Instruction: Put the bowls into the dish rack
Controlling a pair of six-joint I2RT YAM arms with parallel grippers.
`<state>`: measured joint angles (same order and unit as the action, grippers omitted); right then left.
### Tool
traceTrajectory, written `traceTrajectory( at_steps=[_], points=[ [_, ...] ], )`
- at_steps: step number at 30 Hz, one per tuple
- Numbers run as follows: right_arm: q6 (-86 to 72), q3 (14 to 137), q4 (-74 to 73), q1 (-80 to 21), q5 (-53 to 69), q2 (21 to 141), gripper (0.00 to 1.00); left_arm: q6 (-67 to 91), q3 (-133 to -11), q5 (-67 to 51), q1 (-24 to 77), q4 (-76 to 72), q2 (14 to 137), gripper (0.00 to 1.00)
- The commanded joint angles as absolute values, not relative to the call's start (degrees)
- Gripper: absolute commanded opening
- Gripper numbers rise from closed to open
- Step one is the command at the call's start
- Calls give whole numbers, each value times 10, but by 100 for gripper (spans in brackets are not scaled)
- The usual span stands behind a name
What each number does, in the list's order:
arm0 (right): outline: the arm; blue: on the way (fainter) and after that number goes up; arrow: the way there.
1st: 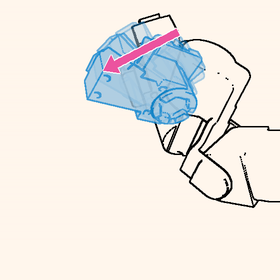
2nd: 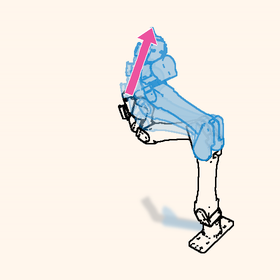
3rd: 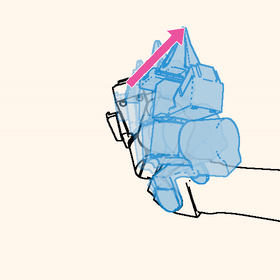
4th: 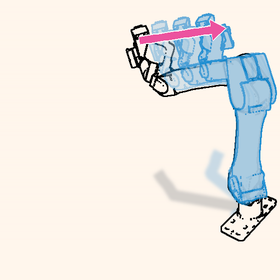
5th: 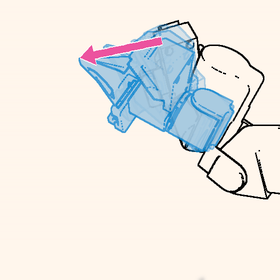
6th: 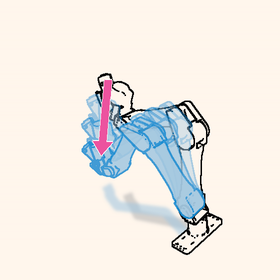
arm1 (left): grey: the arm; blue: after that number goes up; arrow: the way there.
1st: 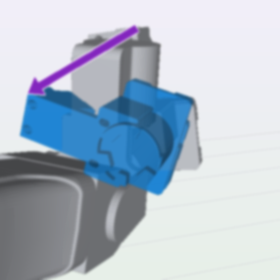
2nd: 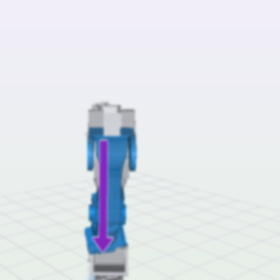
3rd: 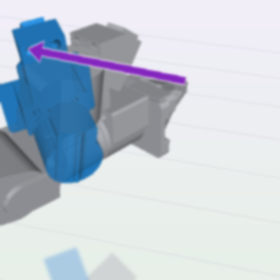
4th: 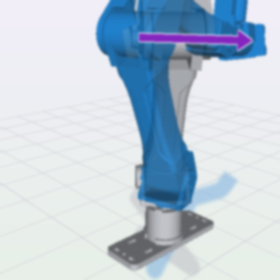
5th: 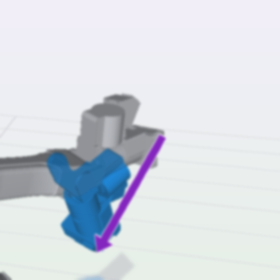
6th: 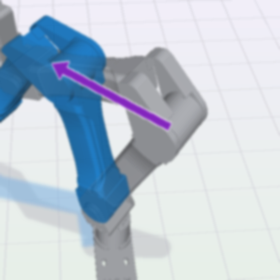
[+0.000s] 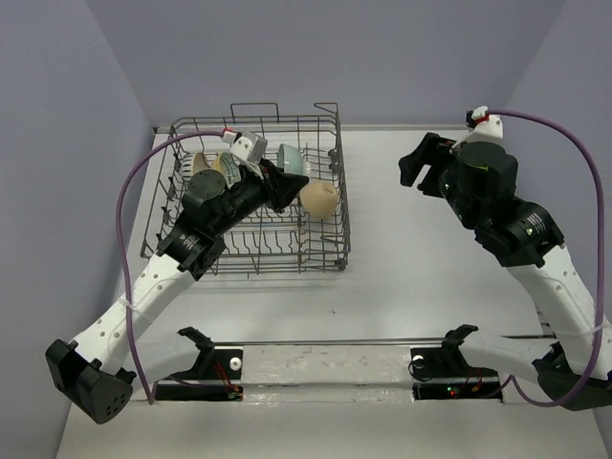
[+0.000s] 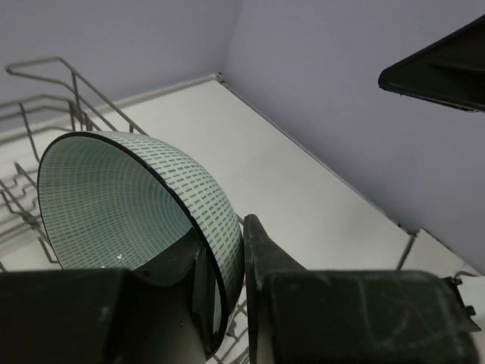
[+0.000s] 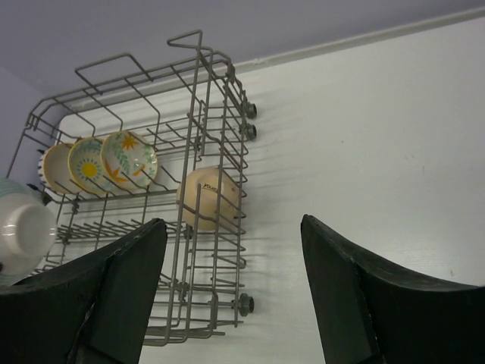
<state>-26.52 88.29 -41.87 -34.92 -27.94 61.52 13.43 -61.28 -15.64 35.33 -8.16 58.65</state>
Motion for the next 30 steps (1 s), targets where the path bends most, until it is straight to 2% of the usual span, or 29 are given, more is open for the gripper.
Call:
traceTrajectory(
  at_steps=[1, 17, 26, 30],
  points=[
    [-277, 866, -363, -347, -232, 613, 77, 295, -538, -293, 318, -273, 582, 0],
    [-283, 800, -293, -347, -129, 679, 76, 463, -354, -352, 263, -545, 627, 0],
    [-291, 770, -259, -347, -108, 700, 76, 594, -274, -350, 244, -820, 739, 0],
    [-292, 766, -255, -347, -103, 712, 76, 620, -265, -339, 244, -871, 781, 0]
  ],
)
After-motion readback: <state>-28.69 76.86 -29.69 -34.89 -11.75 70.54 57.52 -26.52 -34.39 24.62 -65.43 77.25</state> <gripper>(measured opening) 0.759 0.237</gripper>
